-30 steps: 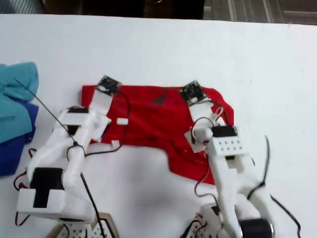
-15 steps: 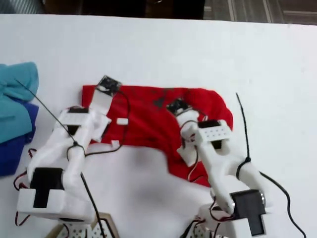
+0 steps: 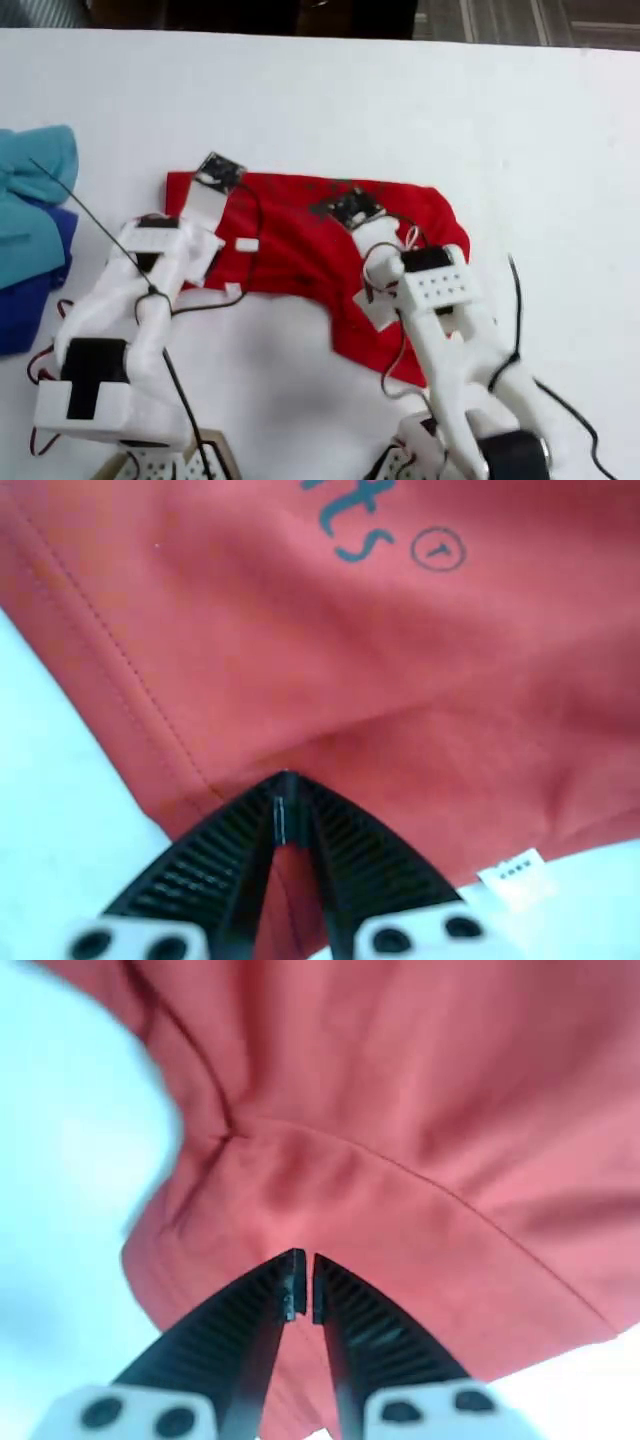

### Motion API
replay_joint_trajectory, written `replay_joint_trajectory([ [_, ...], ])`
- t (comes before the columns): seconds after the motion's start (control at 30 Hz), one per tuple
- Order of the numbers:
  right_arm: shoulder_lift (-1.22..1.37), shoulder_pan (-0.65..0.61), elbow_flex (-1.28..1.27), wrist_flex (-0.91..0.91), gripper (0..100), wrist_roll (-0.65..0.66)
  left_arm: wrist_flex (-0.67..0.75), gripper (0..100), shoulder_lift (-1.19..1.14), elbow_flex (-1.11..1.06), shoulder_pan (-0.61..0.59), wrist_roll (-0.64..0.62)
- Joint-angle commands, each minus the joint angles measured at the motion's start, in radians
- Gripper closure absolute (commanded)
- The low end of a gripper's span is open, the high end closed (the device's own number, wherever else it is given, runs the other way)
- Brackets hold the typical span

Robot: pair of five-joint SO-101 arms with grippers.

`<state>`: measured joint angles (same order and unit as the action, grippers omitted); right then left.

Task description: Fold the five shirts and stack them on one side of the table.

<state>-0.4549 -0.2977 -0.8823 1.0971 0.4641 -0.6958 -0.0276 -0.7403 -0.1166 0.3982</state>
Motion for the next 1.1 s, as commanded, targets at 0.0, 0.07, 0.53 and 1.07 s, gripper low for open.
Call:
replay_joint_trajectory([
  [0.0,-0.099,-0.005,-0.026,0.038,97.8,0.002,0.031,98,0.003,0.002,0.003,0.0],
  [0.07,-0.105,-0.004,-0.075,0.008,97.8,0.002,0.023,98,0.006,0.001,0.003,0.0],
  [0.53,-0.004,-0.148,-0.245,-0.101,97.8,0.002,-0.33,98,-0.003,0.191,-0.08,0.026],
  [1.07,-0.044,0.308,0.112,-0.243,97.8,0.068,-0.361,98,-0.071,0.34,0.077,-0.014],
])
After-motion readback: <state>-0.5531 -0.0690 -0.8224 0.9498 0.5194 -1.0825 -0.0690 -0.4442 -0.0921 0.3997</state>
